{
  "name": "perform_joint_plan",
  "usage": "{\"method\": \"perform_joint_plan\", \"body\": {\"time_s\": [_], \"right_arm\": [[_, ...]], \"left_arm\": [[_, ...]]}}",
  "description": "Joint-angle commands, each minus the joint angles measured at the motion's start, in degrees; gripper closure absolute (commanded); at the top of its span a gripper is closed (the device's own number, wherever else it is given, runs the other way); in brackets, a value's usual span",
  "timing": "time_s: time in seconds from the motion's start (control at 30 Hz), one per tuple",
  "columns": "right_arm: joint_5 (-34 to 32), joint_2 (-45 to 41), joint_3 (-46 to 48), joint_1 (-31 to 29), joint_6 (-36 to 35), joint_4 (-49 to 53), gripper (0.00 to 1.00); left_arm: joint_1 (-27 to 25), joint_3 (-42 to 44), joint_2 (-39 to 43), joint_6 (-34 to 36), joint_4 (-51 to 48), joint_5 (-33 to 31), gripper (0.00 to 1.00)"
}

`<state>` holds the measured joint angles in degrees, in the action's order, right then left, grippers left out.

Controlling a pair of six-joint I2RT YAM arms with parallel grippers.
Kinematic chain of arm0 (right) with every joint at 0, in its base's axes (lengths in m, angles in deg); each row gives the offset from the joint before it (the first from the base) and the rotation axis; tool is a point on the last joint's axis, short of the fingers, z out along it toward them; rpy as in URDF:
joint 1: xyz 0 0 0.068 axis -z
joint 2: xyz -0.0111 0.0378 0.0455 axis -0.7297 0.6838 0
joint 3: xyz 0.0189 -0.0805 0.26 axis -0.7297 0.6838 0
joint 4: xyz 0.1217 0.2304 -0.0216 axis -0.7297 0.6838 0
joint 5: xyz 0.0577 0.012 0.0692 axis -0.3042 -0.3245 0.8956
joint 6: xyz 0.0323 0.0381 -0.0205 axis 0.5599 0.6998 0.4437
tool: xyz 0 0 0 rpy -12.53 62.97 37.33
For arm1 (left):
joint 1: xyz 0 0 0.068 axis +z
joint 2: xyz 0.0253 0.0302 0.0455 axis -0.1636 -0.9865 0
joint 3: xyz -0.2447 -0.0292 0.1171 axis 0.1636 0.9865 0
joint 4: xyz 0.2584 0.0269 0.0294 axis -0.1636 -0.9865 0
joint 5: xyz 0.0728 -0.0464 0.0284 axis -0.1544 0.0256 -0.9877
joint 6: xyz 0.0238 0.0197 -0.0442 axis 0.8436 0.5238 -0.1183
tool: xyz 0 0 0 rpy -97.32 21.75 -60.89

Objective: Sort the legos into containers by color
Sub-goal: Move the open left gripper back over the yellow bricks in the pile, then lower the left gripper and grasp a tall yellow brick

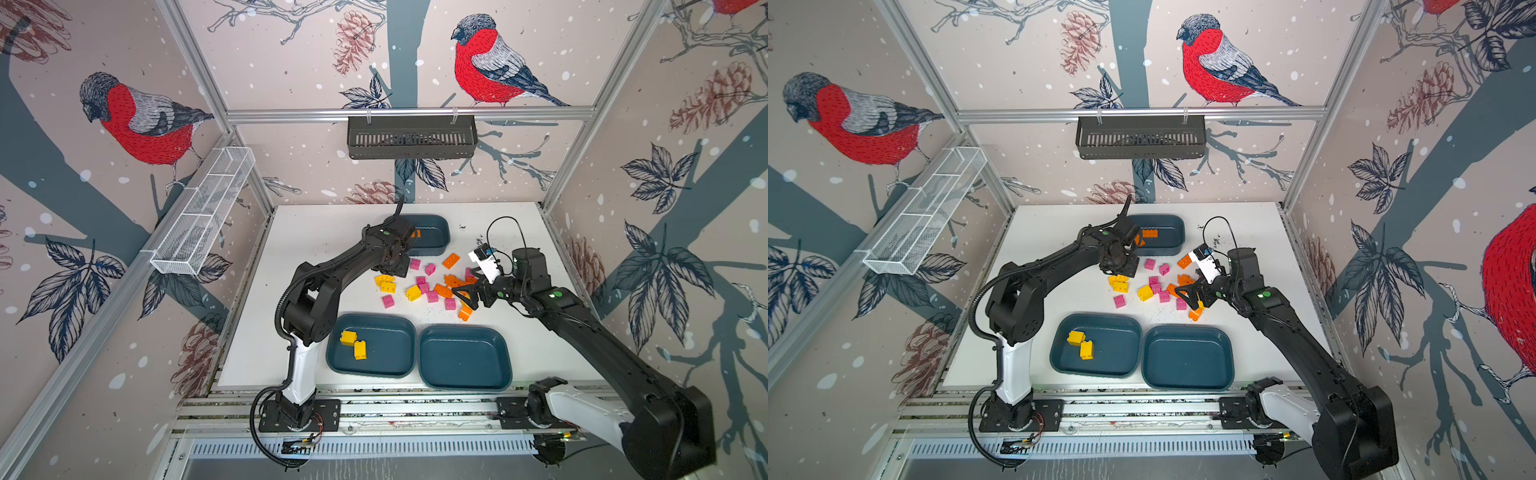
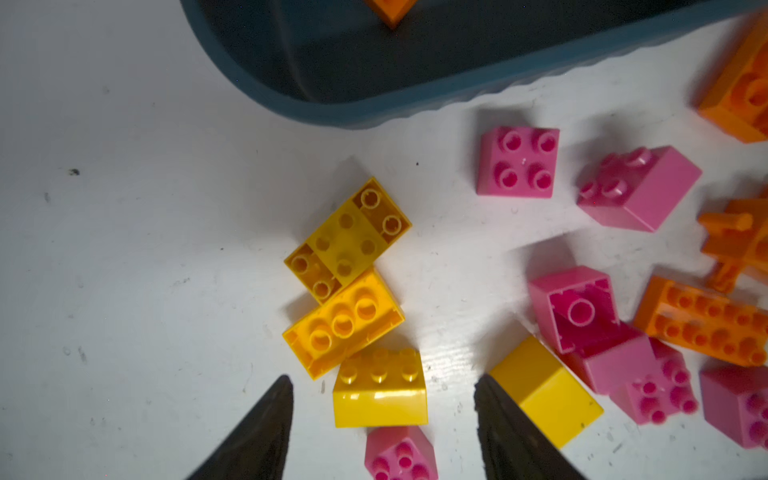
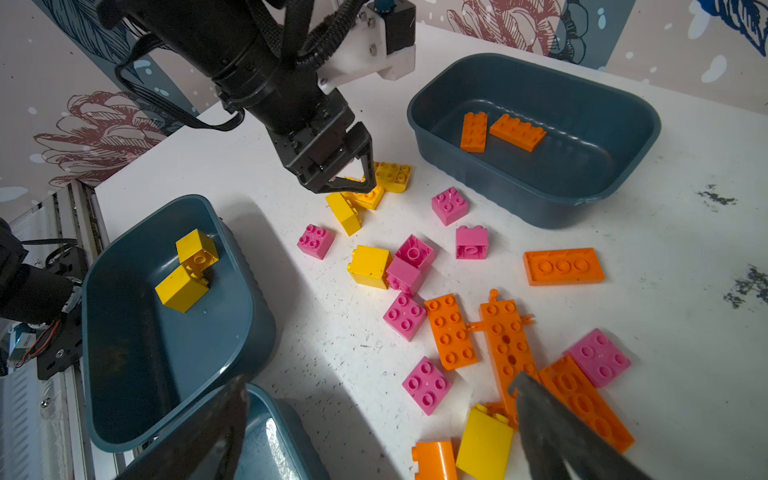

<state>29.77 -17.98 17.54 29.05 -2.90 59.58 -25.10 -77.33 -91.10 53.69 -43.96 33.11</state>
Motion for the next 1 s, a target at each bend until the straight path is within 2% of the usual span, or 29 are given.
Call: {"method": "perform_joint_plan", "body": {"time_s": [0.0, 0.07, 0.2, 0.33, 0.43, 0.63, 0.97], "right_arm": [[-0.23, 0.14, 0.11, 0.13, 0.44, -1.50, 0.01], [-0.03, 0.38, 0.02, 0.16, 0.20, -1.41, 0.01], [0.60, 0.82, 0.06, 0.39, 0.51, -1.95, 0.01], [1.20, 1.33, -0.09, 0.32, 0.78, -2.17, 0.01], [1.34, 1.49, 0.20, 0.33, 0.77, -2.30, 0.01], [1.38, 1.28, 0.20, 0.46, 0.39, -1.95, 0.01], [1.38, 0.89, 0.68, 0.53, 0.33, -1.49, 0.01]], "left_arm": [[-0.02, -0.40, -0.49, -8.91, -2.23, -2.69, 0.31], [-0.01, 1.07, 0.58, -14.24, -1.06, -3.37, 0.31], [0.07, 6.60, 4.03, -30.46, 3.36, -4.53, 0.35], [0.07, 6.91, 4.10, -45.85, -0.92, -6.44, 0.35], [-0.09, 7.47, 3.45, -51.81, -2.08, -5.14, 0.36], [-0.35, 7.73, 2.06, -55.61, -1.99, -5.11, 0.37], [-1.31, 10.07, 0.76, -56.50, -1.92, -1.96, 0.43]]}}
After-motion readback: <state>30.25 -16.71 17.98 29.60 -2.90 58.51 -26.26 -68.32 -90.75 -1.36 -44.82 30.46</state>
